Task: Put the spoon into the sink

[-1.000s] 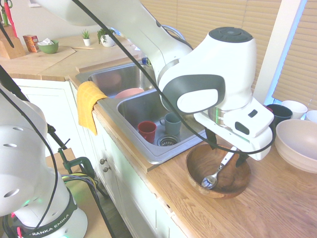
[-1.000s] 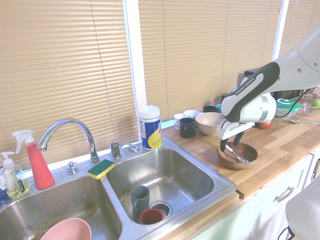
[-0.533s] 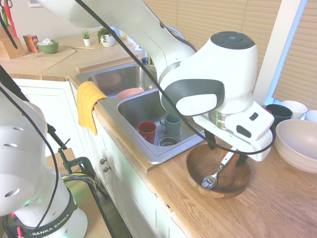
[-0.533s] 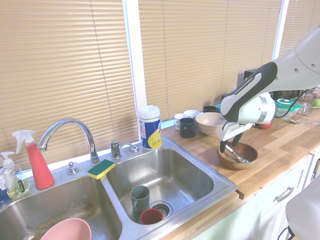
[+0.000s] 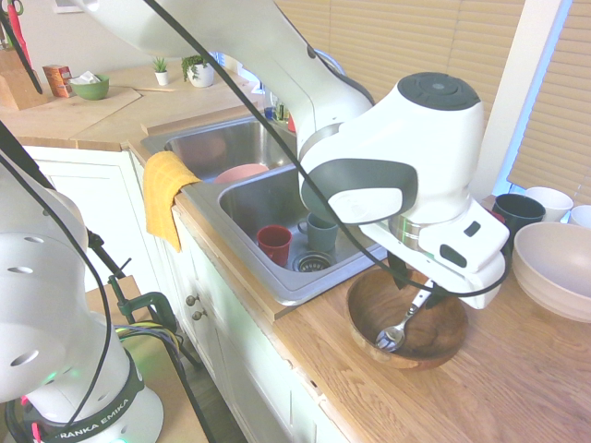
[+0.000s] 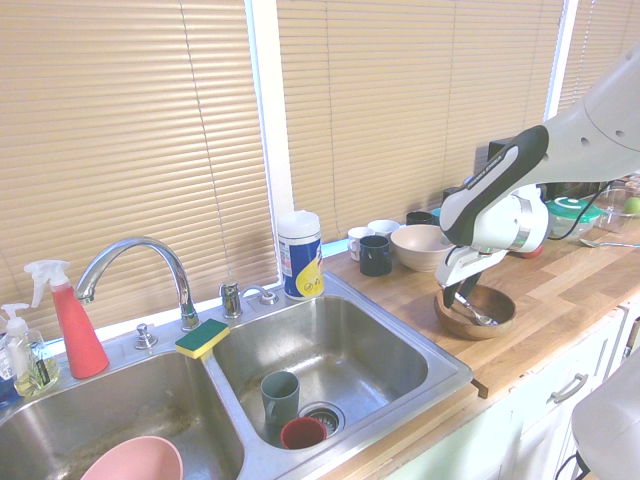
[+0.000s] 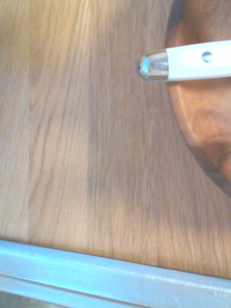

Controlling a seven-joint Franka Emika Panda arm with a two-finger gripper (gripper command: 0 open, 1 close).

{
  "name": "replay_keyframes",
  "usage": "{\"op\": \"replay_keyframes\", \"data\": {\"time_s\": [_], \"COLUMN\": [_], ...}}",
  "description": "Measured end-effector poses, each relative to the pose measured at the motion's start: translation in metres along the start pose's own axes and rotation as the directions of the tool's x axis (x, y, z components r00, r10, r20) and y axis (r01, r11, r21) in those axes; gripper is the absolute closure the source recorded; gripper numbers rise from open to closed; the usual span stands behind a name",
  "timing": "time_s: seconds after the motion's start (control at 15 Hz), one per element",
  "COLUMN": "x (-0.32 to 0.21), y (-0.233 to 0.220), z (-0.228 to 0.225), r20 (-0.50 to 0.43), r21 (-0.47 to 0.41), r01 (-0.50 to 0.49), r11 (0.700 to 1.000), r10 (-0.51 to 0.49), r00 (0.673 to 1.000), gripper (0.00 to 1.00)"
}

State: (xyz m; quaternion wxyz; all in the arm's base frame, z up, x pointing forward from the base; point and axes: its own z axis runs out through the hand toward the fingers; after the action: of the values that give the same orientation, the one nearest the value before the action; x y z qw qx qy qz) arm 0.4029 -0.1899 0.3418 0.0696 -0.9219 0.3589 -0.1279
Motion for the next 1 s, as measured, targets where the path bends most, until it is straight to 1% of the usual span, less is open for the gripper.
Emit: {"op": "replay_keyframes", "data": {"time_s": [0.47,1.0], "x": [0.001,0.007], "y": [0.007,0.016], "z": [0.011,0.003], "r20": [0.008,-0.012], "r21": [0.008,0.016], "r01": [-0.007,-0.025], "r11": [1.000,1.000], "r10": [0.007,0.025], "r00": [1.000,1.000], "gripper": [1.00,1.00]}}
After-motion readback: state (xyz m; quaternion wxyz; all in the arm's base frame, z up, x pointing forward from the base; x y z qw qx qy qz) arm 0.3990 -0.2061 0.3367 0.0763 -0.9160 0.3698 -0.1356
